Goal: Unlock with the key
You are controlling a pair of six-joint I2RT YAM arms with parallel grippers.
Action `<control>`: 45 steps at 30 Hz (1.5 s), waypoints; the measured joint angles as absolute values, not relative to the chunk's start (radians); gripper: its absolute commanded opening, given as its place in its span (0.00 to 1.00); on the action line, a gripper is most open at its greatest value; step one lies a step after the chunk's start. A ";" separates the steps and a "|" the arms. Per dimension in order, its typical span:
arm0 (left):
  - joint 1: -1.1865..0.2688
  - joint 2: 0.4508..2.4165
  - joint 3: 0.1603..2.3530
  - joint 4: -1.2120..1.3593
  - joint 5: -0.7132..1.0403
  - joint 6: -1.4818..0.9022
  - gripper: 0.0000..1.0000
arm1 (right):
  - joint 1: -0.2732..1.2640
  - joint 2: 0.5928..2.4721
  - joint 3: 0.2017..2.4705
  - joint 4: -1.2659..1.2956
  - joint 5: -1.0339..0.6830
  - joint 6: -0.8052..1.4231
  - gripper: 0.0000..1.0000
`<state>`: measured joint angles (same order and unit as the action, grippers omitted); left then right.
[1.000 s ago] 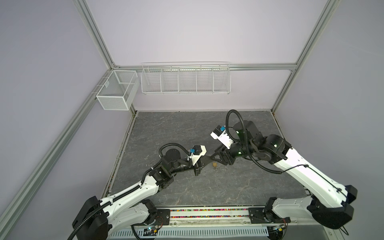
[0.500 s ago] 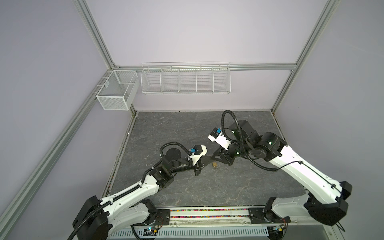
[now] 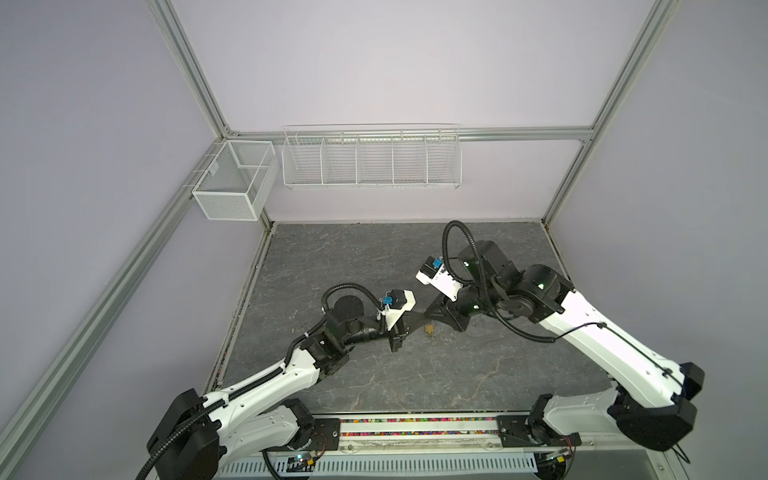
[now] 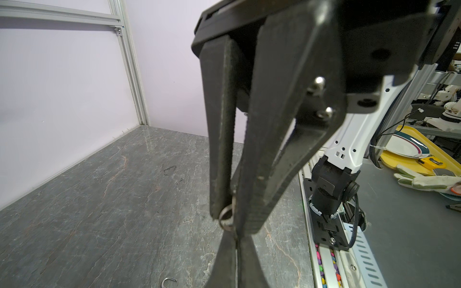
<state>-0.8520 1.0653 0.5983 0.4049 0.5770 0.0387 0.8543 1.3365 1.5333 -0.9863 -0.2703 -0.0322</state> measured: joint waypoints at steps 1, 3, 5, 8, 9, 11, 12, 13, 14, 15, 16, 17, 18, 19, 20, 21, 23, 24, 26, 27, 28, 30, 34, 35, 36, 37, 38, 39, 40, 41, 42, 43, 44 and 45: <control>-0.852 1.066 0.598 0.405 0.578 0.039 0.00 | 0.854 1.336 1.533 -0.988 -0.270 -0.036 0.12; -0.852 1.067 0.598 0.405 0.578 0.039 0.00 | 0.854 1.336 1.533 -0.991 -0.265 -0.039 0.10; -0.852 1.068 0.598 0.405 0.578 0.038 0.00 | 0.854 1.336 1.533 -0.992 -0.259 -0.044 0.07; -0.852 1.068 0.598 0.402 0.578 0.035 0.00 | 0.854 1.336 1.533 -0.994 -0.255 -0.050 0.07; -0.852 1.068 0.598 0.402 0.577 0.035 0.00 | 0.854 1.336 1.533 -0.994 -0.255 -0.052 0.07; -0.852 1.067 0.598 0.402 0.576 0.031 0.00 | 0.854 1.336 1.533 -0.995 -0.254 -0.054 0.07; -0.852 1.066 0.598 0.401 0.574 0.028 0.00 | 0.854 1.336 1.533 -0.995 -0.253 -0.054 0.07; -0.852 1.065 0.598 0.399 0.570 0.023 0.03 | 0.854 1.336 1.533 -0.994 -0.252 -0.054 0.07; -0.853 1.062 0.598 0.397 0.565 0.019 0.12 | 0.854 1.336 1.533 -0.993 -0.252 -0.053 0.07; -0.854 1.058 0.598 0.395 0.559 0.012 0.22 | 0.854 1.336 1.533 -0.990 -0.251 -0.053 0.07; -0.854 1.050 0.598 0.392 0.549 0.002 0.30 | 0.854 1.333 1.532 -0.990 -0.250 -0.052 0.07; -0.854 1.040 0.598 0.390 0.539 -0.006 0.35 | 0.854 1.330 1.528 -0.987 -0.248 -0.049 0.07; -0.854 1.026 0.598 0.389 0.524 -0.014 0.38 | 0.853 1.324 1.520 -0.979 -0.247 -0.043 0.07; -0.854 1.011 0.596 0.392 0.513 -0.024 0.39 | 0.852 1.317 1.510 -0.970 -0.244 -0.033 0.07; -0.854 0.992 0.592 0.396 0.497 -0.034 0.42 | 0.851 1.307 1.496 -0.953 -0.243 -0.020 0.07; -0.854 0.976 0.585 0.402 0.489 -0.047 0.43 | 0.848 1.297 1.481 -0.935 -0.242 -0.002 0.07; -0.854 0.934 0.559 0.426 0.457 -0.086 0.46 | 0.836 1.274 1.443 -0.889 -0.245 0.045 0.07; -0.854 0.918 0.546 0.439 0.438 -0.112 0.46 | 0.829 1.265 1.427 -0.867 -0.246 0.070 0.07; -0.854 0.888 0.523 0.458 0.389 -0.180 0.47 | 0.811 1.244 1.381 -0.802 -0.250 0.141 0.07; -0.854 0.878 0.517 0.459 0.361 -0.211 0.47 | 0.804 1.234 1.357 -0.769 -0.253 0.175 0.07; -0.854 0.867 0.513 0.458 0.324 -0.256 0.47 | 0.797 1.221 1.326 -0.728 -0.255 0.216 0.07; -0.854 0.849 0.510 0.461 0.240 -0.354 0.48 | 0.789 1.194 1.263 -0.648 -0.260 0.296 0.07; -0.854 0.846 0.506 0.500 0.121 -0.552 0.48 | 0.787 1.145 1.149 -0.484 -0.263 0.455 0.07; -0.854 0.855 0.505 0.520 0.104 -0.598 0.48 | 0.786 1.137 1.128 -0.448 -0.260 0.498 0.07; -0.854 0.866 0.505 0.541 0.089 -0.640 0.48 | 0.786 1.129 1.107 -0.407 -0.257 0.532 0.07; -0.854 0.882 0.503 0.569 0.076 -0.684 0.48 | 0.786 1.121 1.081 -0.358 -0.255 0.576 0.07; -0.854 0.900 0.500 0.603 0.065 -0.728 0.48 | 0.786 1.114 1.057 -0.313 -0.252 0.619 0.07; -0.854 0.918 0.495 0.635 0.056 -0.763 0.47 | 0.786 1.110 1.039 -0.274 -0.251 0.654 0.07; -0.854 0.941 0.489 0.674 0.049 -0.799 0.47 | 0.786 1.109 1.020 -0.230 -0.251 0.696 0.07; -0.854 0.964 0.486 0.707 0.047 -0.831 0.46 | 0.786 1.109 1.007 -0.193 -0.251 0.731 0.07; -0.854 0.983 0.486 0.729 0.046 -0.854 0.46 | 0.786 1.111 0.998 -0.160 -0.251 0.762 0.07; -0.855 1.005 0.486 0.754 0.046 -0.878 0.46 | 0.786 1.113 0.993 -0.131 -0.252 0.789 0.07; -0.858 1.021 0.486 0.775 0.046 -0.895 0.45 | 0.786 1.116 0.991 -0.101 -0.252 0.815 0.07; -0.862 1.035 0.486 0.793 0.046 -0.910 0.44 | 0.786 1.119 0.991 -0.074 -0.252 0.834 0.07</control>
